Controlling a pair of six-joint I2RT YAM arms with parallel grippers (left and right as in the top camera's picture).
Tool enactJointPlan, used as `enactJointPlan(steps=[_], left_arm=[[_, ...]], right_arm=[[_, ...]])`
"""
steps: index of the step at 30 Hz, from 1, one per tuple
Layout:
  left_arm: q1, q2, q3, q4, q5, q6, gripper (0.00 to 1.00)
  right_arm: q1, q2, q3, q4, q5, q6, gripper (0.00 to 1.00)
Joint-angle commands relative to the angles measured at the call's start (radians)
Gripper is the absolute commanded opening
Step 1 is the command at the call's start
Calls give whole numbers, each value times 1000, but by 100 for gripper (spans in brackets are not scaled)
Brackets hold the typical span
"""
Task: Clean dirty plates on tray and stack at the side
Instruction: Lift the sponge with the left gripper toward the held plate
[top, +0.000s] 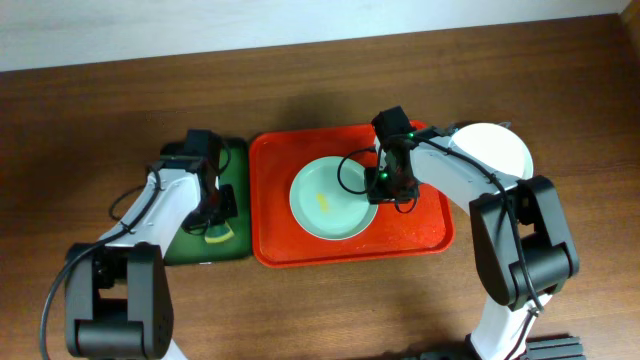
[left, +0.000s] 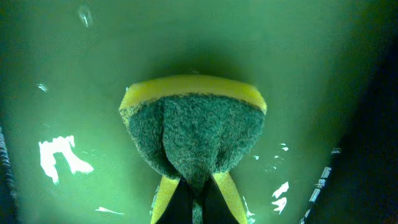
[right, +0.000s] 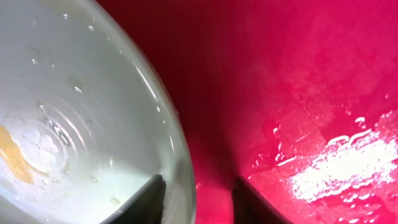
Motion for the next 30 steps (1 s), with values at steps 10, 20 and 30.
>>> enactJointPlan(steps=[10,20,30], left_arm=[[-3,-100,313,-151,3,174,0],[-3,-100,340,-198,4,173,0],[-3,-100,340,-197,5,173,0]], right_arm=[[-6,-3,14,-29,-54,175,5],[-22,-3,80,-49,-40,125,16],[14,-2,75,-85,2,126,37]])
